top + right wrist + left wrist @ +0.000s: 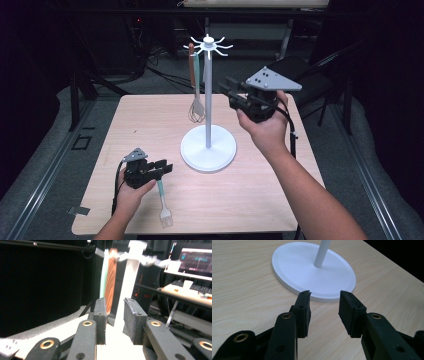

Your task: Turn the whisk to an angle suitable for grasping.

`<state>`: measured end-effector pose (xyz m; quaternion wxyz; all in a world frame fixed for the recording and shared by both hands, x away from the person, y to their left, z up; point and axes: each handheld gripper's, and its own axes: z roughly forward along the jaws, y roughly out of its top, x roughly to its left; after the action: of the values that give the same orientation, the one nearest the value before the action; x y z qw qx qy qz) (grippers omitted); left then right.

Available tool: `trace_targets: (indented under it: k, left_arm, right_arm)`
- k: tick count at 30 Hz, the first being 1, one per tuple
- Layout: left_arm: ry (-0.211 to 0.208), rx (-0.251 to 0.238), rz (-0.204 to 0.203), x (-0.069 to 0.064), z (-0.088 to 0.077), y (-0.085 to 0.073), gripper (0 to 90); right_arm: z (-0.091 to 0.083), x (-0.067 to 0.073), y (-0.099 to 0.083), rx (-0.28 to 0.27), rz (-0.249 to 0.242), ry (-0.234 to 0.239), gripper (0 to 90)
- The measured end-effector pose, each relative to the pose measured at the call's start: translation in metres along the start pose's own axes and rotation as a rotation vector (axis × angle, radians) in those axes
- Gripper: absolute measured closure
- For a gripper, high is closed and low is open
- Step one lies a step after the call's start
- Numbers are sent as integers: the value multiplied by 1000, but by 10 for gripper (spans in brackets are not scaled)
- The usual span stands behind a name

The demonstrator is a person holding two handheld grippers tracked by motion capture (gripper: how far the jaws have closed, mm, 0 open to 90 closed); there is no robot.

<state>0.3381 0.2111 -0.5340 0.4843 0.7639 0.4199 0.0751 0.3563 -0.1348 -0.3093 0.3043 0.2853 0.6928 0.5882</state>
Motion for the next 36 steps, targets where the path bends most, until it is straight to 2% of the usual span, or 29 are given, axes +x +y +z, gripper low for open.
trace_targets:
  k: [3, 7, 10, 13, 15, 19, 23, 26, 29, 32, 36]
  left_arm:
    - [18, -7, -3, 4, -2, 0, 609]
    - [38, -15, -22, 11, -6, -1, 607]
    - [43, -6, -27, 14, -8, -1, 607]
    - [51, -12, -27, 16, -8, -1, 606]
    - [58, -12, -30, 17, -8, -2, 607]
    - [67, -10, -35, 20, -10, -2, 606]
    - [81, -15, -43, 24, -12, -3, 606]
    - [88, -21, -51, 25, -13, -4, 606]
    - [96, -14, -46, 26, -13, -4, 606]
    - [100, -10, -43, 26, -12, -5, 605]
    - [107, -7, -42, 27, -12, -5, 605]
  right_arm:
    - [0, 5, -18, 50, 6, 18, 696]
    - [2, 14, -50, 123, 14, 33, 668]
    - [5, 22, -79, 164, 49, 51, 664]
    - [9, 32, -109, 224, 51, 58, 665]
    - [13, 40, -127, 263, 69, 80, 669]
    - [21, 62, -159, 326, 76, 107, 669]
    - [29, 86, -189, 389, 88, 156, 670]
    - [34, 107, -211, 426, 68, 189, 672]
    - [42, 128, -231, 465, 88, 233, 672]
    - [52, 145, -243, 496, 110, 266, 670]
    - [65, 165, -248, 512, 123, 307, 652]
